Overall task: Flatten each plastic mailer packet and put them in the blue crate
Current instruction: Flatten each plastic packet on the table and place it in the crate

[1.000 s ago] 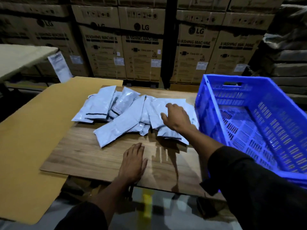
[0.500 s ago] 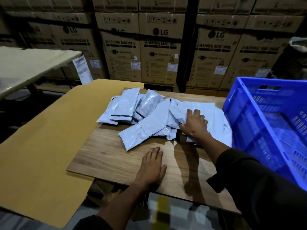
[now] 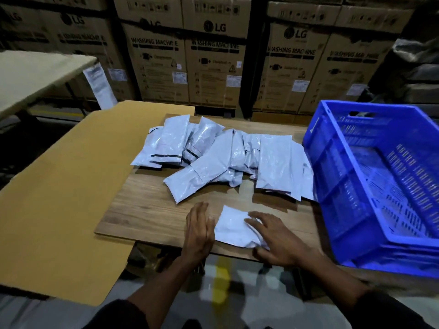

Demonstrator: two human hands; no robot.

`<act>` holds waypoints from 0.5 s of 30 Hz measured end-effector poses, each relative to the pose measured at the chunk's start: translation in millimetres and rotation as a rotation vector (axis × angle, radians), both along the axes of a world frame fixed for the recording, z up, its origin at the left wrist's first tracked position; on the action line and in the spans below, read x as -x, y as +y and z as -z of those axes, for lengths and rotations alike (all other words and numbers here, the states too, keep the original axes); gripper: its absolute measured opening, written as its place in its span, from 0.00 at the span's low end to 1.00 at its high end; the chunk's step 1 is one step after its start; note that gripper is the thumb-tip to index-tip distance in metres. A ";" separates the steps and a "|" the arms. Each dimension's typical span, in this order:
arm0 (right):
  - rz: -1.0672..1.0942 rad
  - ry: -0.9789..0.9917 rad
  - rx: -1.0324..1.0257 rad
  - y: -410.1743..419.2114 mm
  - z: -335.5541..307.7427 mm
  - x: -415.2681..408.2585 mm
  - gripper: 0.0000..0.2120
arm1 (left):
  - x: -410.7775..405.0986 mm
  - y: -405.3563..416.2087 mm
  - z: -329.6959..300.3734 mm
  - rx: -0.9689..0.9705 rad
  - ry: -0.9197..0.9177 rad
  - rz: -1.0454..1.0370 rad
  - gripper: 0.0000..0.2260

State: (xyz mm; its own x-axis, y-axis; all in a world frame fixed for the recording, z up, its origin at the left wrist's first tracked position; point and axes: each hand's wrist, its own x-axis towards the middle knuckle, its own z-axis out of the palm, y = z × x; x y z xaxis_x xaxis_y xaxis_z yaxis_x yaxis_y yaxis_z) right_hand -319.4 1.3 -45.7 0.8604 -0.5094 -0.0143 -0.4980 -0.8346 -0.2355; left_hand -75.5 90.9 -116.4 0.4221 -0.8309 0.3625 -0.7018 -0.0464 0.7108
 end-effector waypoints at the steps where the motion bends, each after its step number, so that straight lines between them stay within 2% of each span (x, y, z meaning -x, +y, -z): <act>1: -0.020 0.051 0.022 1.3 1.0 1.4 0.35 | 0.2 0.5 0.2 0.008 -0.018 -0.002 0.22; 3: 0.022 0.080 0.026 5.9 0.7 -0.8 0.37 | 4.6 2.7 -3.5 0.064 -0.148 0.015 0.20; 7: 0.208 -0.081 0.013 24.8 6.6 -18.2 0.31 | 30.8 -4.9 -22.7 0.122 -0.315 0.176 0.19; 10: 0.283 -0.031 0.032 32.0 21.3 -29.4 0.30 | 45.4 -20.4 -27.3 -0.054 -0.505 0.334 0.21; 12: 0.312 0.018 0.109 33.0 26.7 -31.9 0.28 | 47.8 -25.5 -25.2 -0.210 -0.618 0.364 0.24; 15: 0.334 0.045 0.182 36.0 32.9 -32.4 0.27 | 43.3 -23.1 -16.0 -0.318 -0.653 0.354 0.26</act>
State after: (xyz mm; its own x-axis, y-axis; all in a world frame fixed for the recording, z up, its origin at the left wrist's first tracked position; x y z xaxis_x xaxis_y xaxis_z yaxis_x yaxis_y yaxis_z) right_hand -287.1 37.4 -78.6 0.6469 -0.7596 0.0678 -0.7564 -0.6504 -0.0699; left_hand -118.8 67.8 -100.4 -0.1009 -0.9805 0.1689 -0.9817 0.1257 0.1428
